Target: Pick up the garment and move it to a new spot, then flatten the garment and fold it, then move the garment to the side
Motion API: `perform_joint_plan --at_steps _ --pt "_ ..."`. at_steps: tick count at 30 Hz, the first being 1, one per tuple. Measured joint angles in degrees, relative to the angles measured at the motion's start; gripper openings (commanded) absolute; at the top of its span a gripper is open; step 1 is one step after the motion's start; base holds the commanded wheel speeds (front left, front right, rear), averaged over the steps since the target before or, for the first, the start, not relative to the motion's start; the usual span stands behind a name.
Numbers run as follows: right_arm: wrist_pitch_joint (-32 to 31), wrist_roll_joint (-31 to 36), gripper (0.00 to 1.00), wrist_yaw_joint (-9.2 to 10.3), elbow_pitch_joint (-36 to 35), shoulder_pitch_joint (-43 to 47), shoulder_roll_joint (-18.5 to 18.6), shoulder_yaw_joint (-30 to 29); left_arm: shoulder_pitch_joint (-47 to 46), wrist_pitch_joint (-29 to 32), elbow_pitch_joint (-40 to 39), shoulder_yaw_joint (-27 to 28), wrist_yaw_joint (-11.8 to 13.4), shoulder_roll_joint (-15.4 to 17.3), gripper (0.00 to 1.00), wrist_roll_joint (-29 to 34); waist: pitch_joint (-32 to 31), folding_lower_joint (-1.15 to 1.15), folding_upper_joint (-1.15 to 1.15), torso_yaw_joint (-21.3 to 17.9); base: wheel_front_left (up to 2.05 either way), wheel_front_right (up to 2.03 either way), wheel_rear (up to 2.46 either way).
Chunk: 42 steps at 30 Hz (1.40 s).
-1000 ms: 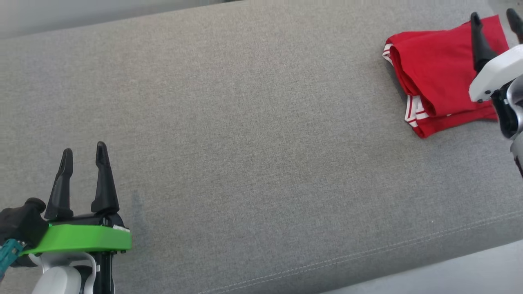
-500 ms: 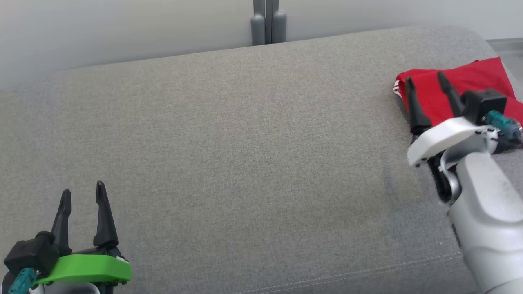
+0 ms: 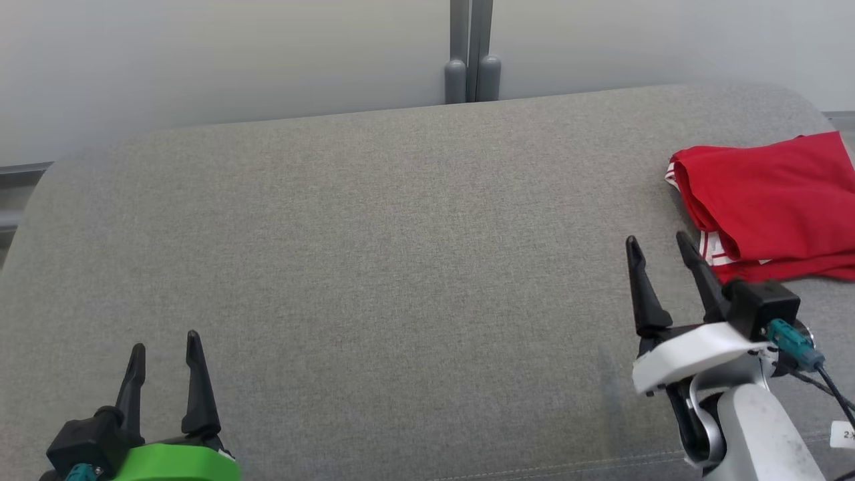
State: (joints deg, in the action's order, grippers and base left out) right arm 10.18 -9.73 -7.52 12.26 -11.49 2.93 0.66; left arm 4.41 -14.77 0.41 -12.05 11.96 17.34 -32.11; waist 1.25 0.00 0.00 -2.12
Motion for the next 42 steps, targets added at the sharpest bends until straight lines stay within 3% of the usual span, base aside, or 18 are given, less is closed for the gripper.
perform_joint_plan --at_steps 8,18,41,42 --pt "-1.53 -3.71 1.00 0.00 -5.99 6.47 -0.09 1.57 0.17 0.01 1.91 -2.38 -2.31 0.03 1.00 0.16 -0.56 0.00 0.00 0.46 0.00 0.00 0.00" --pt "-1.60 -4.60 1.00 0.00 -6.73 8.95 -0.10 2.08 -0.64 0.00 4.02 -3.14 -3.67 -0.08 1.00 0.15 -1.51 0.00 0.00 0.81 0.00 0.00 0.00" --pt "-2.02 -4.74 1.00 0.00 -7.05 9.41 -0.10 2.49 -0.90 -0.01 4.67 -3.32 -3.02 -0.41 1.00 0.90 -2.35 0.00 0.00 0.93 0.00 0.00 0.00" --pt "-2.02 -4.74 0.00 0.00 -6.95 9.57 -0.11 2.50 -0.87 0.01 4.76 -3.31 -2.88 -0.44 0.00 0.96 -2.39 0.00 0.00 0.94 0.00 0.00 0.00"
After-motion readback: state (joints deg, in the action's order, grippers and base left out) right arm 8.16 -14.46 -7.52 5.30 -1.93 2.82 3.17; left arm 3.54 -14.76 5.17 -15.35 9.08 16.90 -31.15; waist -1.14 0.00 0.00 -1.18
